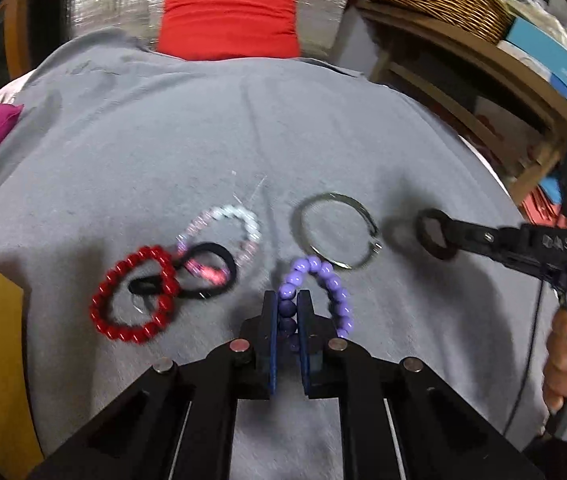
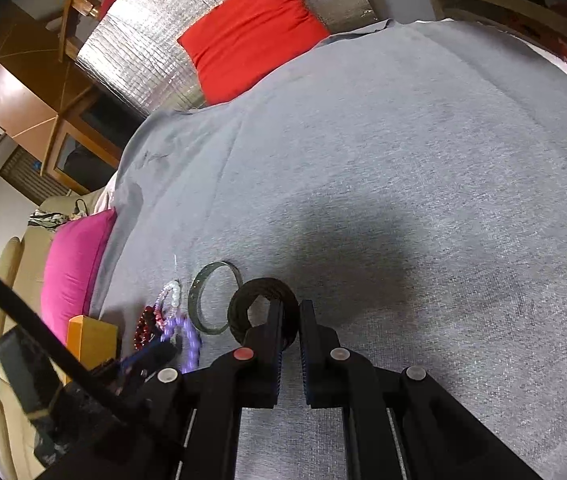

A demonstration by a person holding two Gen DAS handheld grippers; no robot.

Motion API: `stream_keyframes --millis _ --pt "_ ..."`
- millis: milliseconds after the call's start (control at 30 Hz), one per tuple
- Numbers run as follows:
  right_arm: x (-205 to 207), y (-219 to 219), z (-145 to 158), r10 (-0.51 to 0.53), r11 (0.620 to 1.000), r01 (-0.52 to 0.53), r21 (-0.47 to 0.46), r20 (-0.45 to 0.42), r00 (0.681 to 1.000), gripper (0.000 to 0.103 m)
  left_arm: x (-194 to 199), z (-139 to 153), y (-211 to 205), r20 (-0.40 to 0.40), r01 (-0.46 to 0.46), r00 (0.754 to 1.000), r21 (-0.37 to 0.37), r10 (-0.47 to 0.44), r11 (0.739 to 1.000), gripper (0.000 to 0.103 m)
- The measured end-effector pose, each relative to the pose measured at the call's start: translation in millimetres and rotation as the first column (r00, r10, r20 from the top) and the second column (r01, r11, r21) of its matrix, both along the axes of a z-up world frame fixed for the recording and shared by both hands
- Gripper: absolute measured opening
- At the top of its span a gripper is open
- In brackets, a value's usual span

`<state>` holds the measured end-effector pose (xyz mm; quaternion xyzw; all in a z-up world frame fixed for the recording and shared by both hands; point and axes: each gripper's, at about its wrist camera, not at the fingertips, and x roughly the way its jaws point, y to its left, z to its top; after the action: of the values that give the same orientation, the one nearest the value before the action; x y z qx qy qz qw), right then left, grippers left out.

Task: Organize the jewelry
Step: 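Grasp the purple bead bracelet with the left gripper while the right holds the brown ring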

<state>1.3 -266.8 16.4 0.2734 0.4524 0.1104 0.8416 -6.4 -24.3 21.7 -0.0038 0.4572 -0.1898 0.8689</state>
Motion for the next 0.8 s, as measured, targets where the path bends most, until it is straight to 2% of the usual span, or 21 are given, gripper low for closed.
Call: stream_keyframes --millis 67,233,367,433,467,500,633,800 --pt "-0.4 0.5 0.0 -0.002 1.000 0.002 -0.004 0.000 1.000 0.009 -4.4 -1.3 -2.3 -0.015 0.021 1.000 -0.001 -0.021 1.000 0.009" --pt "1.5 1.5 -7.8 -0.008 1.000 0.008 -0.023 -0.021 1.000 0.009 -6.5 -9.2 -10.9 -0.028 0.038 0.999 0.051 -0.037 0.998 0.010" --pt "4.8 4.9 -13.3 -0.009 0.999 0.008 -0.045 -0.033 0.999 0.009 -7.5 -8.5 -17.1 -0.011 0.054 0.999 0.070 -0.053 0.996 0.019" --pt "5.3 5.6 -14.1 -0.006 0.999 0.004 -0.050 -0.032 0.999 0.009 -9.2 -9.7 -21.5 0.004 0.060 0.998 0.085 -0.060 0.995 0.018" --pt "5.3 5.8 -13.9 -0.005 0.999 0.003 -0.053 -0.030 1.000 0.009 -10.0 -8.9 -24.1 0.010 0.064 0.998 0.091 -0.065 0.994 0.015" --pt "5.4 6.3 -13.3 -0.004 0.998 0.002 -0.058 -0.026 1.000 0.009 -10.4 -8.2 -25.4 0.007 0.071 0.997 0.083 -0.072 0.994 0.009" --pt "4.5 6.6 -10.4 -0.001 0.998 0.000 -0.066 -0.012 1.000 0.009 -14.6 -4.7 -24.6 0.008 0.059 0.998 0.066 -0.059 0.996 0.009" --pt "2.0 7.2 -3.3 0.006 0.998 -0.005 -0.066 0.013 1.000 0.009 -23.4 15.1 -15.9 0.055 0.013 0.998 0.038 -0.015 0.999 0.009"
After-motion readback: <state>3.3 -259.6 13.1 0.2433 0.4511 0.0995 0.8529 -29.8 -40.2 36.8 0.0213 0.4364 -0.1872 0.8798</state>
